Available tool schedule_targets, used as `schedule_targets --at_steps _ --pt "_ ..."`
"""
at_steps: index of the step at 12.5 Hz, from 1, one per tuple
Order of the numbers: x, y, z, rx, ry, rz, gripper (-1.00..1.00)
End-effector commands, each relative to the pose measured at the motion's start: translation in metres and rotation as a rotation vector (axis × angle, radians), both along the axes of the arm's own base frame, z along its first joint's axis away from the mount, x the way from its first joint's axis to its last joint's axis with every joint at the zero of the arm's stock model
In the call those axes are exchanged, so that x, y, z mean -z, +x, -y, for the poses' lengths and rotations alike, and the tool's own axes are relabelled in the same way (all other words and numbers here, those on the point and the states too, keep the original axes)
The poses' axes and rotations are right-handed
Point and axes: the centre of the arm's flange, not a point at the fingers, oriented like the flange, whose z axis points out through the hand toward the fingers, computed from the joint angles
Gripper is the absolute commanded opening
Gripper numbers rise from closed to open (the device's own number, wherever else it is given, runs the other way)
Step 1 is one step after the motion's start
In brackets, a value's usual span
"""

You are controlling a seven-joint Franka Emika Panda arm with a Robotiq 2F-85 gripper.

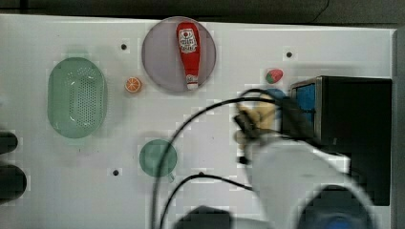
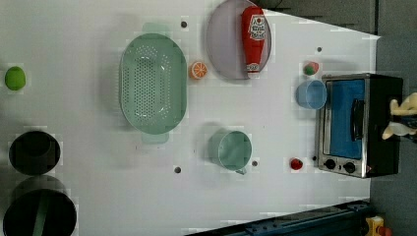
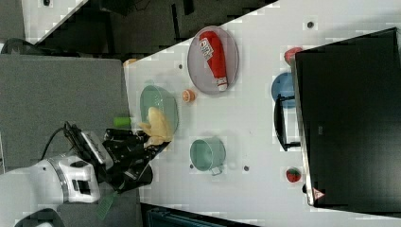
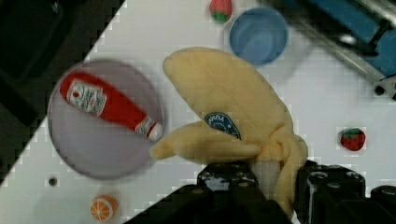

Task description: Pick banana from table and place on oven.

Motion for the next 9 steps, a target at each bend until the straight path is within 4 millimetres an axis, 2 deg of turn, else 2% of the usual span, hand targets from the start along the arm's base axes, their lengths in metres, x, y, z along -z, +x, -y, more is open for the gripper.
schedule_targets --at_steps 1,4,9 --pt "0.054 0.001 0.068 -0.024 0.006 -0.130 -0.48" --pt "0.059 0.005 0.131 -0.012 -0.026 -0.151 -0.48" --pt "0.075 0.030 0.225 -0.187 -0.119 -0.216 -0.48"
